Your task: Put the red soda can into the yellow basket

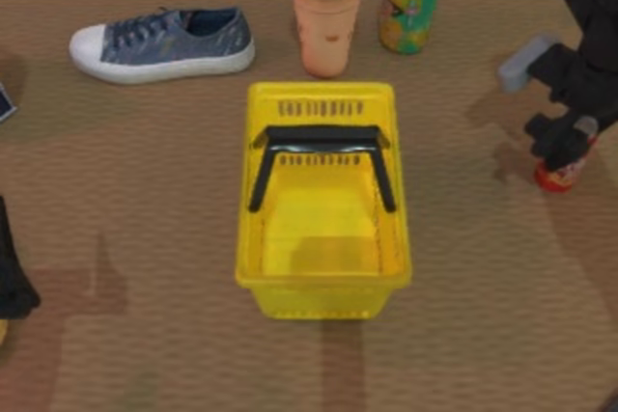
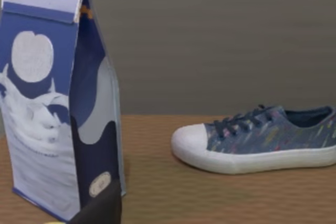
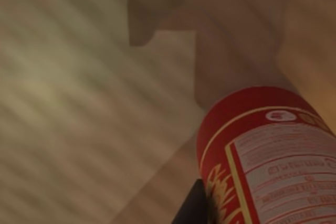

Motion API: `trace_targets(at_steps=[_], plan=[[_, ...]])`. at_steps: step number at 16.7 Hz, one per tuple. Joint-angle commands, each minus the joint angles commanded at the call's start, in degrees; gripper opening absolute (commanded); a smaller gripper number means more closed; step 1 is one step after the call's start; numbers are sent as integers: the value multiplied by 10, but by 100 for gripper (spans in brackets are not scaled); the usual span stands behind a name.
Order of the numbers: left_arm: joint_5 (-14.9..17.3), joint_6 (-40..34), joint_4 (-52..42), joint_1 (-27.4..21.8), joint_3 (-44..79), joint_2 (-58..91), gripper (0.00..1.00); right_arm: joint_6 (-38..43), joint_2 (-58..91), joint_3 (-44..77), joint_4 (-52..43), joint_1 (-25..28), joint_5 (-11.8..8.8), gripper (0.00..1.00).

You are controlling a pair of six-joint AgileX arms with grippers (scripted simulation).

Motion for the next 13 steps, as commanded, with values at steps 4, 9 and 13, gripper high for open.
trace_targets(at_steps=[4, 9, 13], plan=[[0, 0, 0, 0, 0, 0, 100, 0, 0, 0, 0, 0, 0, 0], [0, 0, 0, 0, 0, 0, 100, 1, -1, 0, 0, -1, 0, 0], [0, 0, 0, 0, 0, 0, 100, 11, -1, -7, 36, 6, -25, 0]])
